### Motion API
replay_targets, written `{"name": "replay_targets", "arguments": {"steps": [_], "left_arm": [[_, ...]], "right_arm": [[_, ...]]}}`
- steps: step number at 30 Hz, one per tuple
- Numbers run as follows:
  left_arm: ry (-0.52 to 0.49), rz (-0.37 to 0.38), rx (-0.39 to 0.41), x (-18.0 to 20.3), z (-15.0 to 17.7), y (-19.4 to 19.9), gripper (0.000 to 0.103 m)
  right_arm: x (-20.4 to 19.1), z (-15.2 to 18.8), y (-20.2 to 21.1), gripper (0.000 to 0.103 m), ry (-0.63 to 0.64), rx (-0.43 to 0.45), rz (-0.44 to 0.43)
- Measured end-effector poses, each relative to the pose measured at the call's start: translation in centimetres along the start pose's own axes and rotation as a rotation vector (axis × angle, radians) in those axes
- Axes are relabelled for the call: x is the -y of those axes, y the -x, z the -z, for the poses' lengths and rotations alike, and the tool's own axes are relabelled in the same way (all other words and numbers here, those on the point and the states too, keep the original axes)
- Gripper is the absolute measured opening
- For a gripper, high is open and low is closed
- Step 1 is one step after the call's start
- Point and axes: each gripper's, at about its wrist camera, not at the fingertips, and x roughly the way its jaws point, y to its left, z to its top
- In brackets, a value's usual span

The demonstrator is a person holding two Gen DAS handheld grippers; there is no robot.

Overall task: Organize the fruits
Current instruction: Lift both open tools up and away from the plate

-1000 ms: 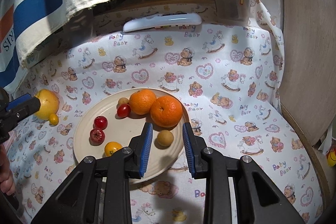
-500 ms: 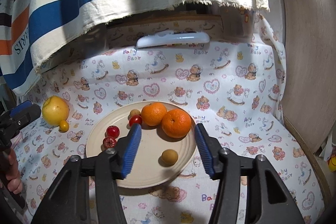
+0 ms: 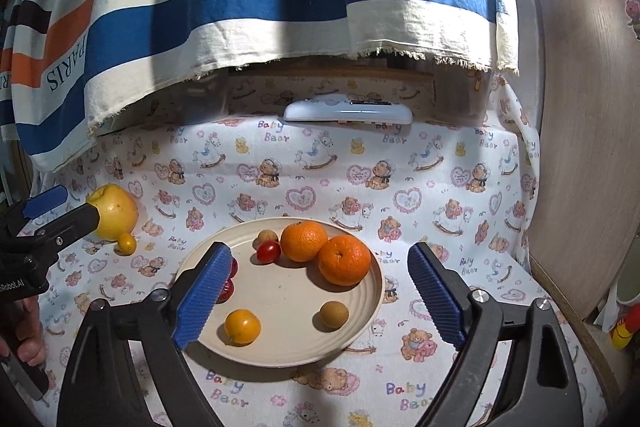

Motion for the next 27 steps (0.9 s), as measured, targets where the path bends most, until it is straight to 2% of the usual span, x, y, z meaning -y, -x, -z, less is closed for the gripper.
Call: {"name": "replay_targets", "arguments": {"steps": [3, 5, 11, 27], "left_arm": [[-0.003, 0.001, 0.018, 0.1, 0.1, 0.2, 0.102], [-0.012, -0.005, 0.028, 0.3, 0.2, 0.3, 0.102], [-0.026, -0.027, 0.017, 0.6, 0.3, 0.1, 0.102], [-0.027, -0.031, 0.0, 0.5, 0.4, -0.2, 0.102]], "right_arm": [[0.1, 0.1, 0.2, 0.093, -0.018, 0.014, -0.007], [0.1, 0.2, 0.3, 0.102, -0.024, 0.025, -0.005], [-0.7, 0.4, 1.4, 0.102, 0.011, 0.101, 0.019], [-1.0, 0.3, 1.2, 0.102, 0.023, 0.094, 0.019]]}}
